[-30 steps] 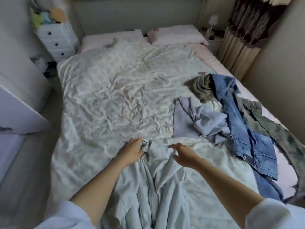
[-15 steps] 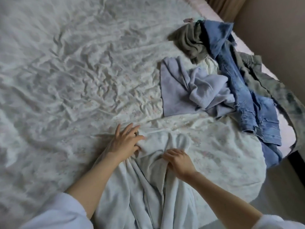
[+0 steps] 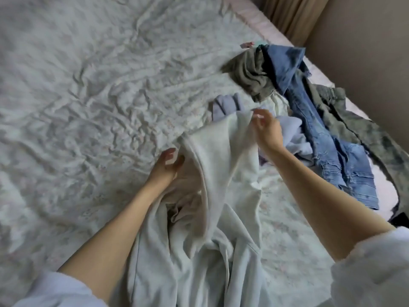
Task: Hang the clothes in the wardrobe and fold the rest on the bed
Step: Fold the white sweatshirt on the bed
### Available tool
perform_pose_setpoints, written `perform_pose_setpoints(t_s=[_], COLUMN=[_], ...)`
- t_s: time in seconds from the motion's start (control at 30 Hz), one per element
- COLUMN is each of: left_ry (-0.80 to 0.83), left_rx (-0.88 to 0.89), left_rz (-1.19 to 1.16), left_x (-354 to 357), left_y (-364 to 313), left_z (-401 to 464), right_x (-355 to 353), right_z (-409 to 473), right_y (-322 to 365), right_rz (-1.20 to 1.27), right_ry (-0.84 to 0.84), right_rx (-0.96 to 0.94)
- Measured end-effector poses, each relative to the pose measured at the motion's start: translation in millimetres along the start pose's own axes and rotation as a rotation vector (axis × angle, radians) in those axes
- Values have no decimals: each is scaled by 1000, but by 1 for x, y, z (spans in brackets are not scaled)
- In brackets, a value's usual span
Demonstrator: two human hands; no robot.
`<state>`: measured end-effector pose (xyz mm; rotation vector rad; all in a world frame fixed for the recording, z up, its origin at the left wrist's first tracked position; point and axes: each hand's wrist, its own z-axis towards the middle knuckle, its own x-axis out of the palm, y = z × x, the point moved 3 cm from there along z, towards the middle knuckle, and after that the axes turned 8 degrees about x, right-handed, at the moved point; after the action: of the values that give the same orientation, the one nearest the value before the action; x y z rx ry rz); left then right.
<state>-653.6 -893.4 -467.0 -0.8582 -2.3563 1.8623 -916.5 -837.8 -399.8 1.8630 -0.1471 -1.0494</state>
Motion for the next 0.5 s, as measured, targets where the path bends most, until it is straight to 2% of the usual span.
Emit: perform_pose_setpoints(t_s=[0.1, 0.23, 0.3, 0.37, 0.5], left_ry=[-20, 92, 53, 9, 17], left_rx=[-25, -72, -105, -182, -344], left_rz=[-36, 257, 452, 540, 682], left_x=[13, 21, 17, 13, 3], left_y=[6, 44, 66, 86, 118], left_z=[-12, -50, -75, -101, -132], right_x=[18, 34, 36, 42, 55], right_z=[-9, -96, -147, -191, -225], right_y=[-44, -131, -159, -172, -177], right_rz=[-134, -286, -279, -261, -446], right_ry=[196, 402, 431, 419, 427], right_rx=[144, 373, 486, 564, 597])
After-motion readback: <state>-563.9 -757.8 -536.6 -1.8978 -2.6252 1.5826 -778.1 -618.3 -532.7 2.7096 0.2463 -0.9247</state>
